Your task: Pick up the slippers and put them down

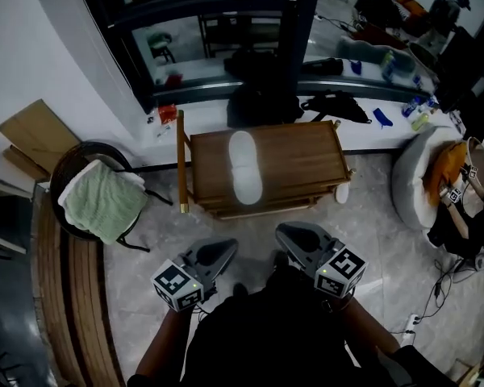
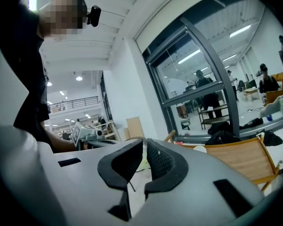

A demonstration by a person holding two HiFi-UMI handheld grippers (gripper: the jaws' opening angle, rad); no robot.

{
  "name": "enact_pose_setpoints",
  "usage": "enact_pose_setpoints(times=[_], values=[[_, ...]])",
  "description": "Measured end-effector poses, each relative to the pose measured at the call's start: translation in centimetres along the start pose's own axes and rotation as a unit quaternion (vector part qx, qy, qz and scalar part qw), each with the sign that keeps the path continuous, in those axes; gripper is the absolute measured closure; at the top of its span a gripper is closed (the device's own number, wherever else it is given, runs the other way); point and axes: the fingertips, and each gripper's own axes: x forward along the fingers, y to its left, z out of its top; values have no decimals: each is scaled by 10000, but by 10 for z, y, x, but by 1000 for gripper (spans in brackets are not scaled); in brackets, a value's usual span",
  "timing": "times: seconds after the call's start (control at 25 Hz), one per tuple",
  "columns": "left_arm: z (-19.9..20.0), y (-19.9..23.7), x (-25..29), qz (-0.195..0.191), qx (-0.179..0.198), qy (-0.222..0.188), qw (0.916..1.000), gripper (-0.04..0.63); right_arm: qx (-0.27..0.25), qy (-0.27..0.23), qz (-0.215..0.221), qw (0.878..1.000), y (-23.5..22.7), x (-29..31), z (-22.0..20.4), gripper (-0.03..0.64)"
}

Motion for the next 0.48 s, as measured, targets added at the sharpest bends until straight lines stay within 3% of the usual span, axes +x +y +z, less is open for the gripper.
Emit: enact_pose_setpoints(times=[0.28, 0.48], values=[[36, 20, 54, 399, 187, -83, 9990, 592, 4, -13, 380, 9993, -62, 9, 26, 578], [61, 21, 71, 738, 258, -165, 9968, 592, 130, 37, 921, 9957, -85, 15, 31, 578]])
